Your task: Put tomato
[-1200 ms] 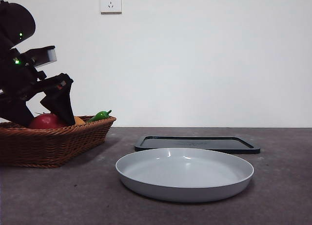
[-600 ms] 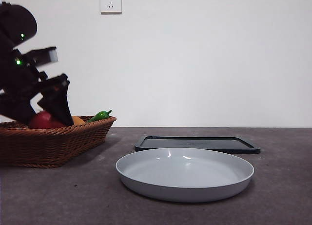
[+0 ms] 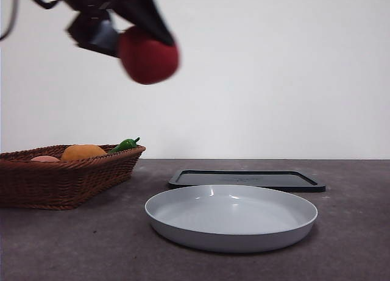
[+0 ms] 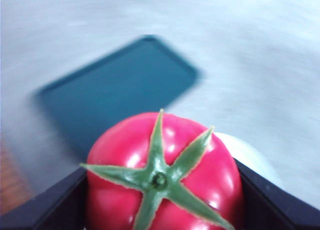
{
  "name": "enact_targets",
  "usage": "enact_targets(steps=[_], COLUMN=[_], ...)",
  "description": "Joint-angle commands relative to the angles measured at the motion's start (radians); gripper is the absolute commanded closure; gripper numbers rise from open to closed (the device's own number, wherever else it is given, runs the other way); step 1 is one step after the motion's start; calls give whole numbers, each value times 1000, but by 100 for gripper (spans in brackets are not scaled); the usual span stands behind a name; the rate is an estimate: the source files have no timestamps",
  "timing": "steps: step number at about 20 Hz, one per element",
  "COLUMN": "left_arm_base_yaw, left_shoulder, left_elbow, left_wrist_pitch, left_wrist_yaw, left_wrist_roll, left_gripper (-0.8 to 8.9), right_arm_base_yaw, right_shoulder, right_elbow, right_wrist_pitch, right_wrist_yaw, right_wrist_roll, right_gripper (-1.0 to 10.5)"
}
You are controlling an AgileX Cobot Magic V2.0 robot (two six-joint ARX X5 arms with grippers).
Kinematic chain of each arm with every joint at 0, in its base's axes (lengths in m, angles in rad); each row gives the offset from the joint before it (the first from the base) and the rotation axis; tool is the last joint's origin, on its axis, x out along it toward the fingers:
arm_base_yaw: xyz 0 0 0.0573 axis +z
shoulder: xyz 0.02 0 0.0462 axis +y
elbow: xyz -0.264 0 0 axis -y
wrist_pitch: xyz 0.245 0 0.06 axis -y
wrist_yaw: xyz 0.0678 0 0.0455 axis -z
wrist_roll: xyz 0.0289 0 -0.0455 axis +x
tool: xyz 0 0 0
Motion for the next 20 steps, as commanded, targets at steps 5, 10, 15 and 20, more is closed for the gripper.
enact_targets(steps=[5,10,15,20], left_arm_base_yaw=[-172,-222,-237,-239], left_shoulder=[191,332,418,447], left_elbow=[16,16,16,16], left_wrist_pitch=[78,129,133,156], left_wrist_yaw=[-8,-19,-60,-60], left_wrist_roll=[32,62,85,87], left_gripper=[510,510,509,502], right_arm_base_yaw=[5,5,5,5], right_shoulder=[8,8,8,8], right_elbow=[19,19,19,19], right_wrist_pitch=[6,5,6,5], right_wrist_yaw=[1,1,1,1], right_wrist_roll=[-5,-5,-5,-5], right_gripper=[558,558,558,558])
